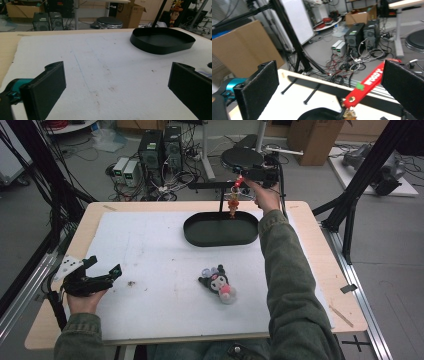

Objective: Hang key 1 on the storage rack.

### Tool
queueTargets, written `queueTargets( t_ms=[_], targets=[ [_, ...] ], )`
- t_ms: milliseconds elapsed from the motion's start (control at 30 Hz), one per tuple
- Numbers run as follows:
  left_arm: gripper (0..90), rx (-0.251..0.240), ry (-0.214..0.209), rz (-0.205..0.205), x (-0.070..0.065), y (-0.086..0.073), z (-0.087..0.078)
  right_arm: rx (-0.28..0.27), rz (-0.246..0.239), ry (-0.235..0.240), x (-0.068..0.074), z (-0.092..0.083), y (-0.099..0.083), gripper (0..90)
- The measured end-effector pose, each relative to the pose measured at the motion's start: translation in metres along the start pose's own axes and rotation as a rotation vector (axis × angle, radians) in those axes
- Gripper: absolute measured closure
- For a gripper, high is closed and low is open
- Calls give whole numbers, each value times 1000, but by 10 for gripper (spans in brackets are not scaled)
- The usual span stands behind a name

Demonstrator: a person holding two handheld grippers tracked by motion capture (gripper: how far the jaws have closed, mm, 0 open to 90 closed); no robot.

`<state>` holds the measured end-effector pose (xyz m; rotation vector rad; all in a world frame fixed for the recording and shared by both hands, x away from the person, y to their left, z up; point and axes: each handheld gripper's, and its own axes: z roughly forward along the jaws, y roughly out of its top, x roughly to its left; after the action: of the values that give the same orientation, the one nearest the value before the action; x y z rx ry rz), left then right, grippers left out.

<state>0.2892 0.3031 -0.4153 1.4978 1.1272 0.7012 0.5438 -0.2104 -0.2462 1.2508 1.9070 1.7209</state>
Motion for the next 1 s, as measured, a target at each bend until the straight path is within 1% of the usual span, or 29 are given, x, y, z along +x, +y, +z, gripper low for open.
queueTargets(
  t_ms=[33,133,267,300,367,400,500,633,733,767,800,833,867,933,967,1000],
  targets=[
    [18,7,-3,6,1,0,0,-2,-20,11,4,-3,-2,5],
    [18,12,-7,6,1,-1,2,-2,-49,19,10,-10,-8,5],
    [18,6,-8,3,0,0,1,48,-72,12,12,-15,-14,5],
    [18,6,-7,2,0,0,1,59,-84,13,12,-16,-14,5],
    [18,9,-7,2,1,0,2,71,-99,14,14,-18,-14,5],
    [18,9,-6,2,0,0,2,67,-101,22,16,-20,-15,5],
    [18,9,-4,3,1,0,2,47,-88,46,19,-24,-18,5],
    [18,7,-4,5,1,0,1,77,-103,57,24,-26,-25,5],
    [18,8,-2,5,0,0,2,131,-148,41,32,-27,-29,6],
    [18,9,-1,6,0,0,2,142,-183,15,36,-29,-30,6],
    [18,10,-1,4,0,0,2,137,-218,-5,40,-30,-32,6],
    [18,4,-8,-6,0,1,2,116,-250,-15,43,-33,-36,6],
    [19,0,-12,-12,0,1,1,117,-249,-8,45,-35,-41,6],
    [18,-7,-13,-14,0,2,1,154,-237,3,45,-35,-48,6],
    [18,-5,-14,-12,0,2,0,160,-243,-1,44,-36,-53,6],
    [19,-2,-15,-10,-1,2,0,170,-239,-3,44,-38,-57,6]
  ],
)
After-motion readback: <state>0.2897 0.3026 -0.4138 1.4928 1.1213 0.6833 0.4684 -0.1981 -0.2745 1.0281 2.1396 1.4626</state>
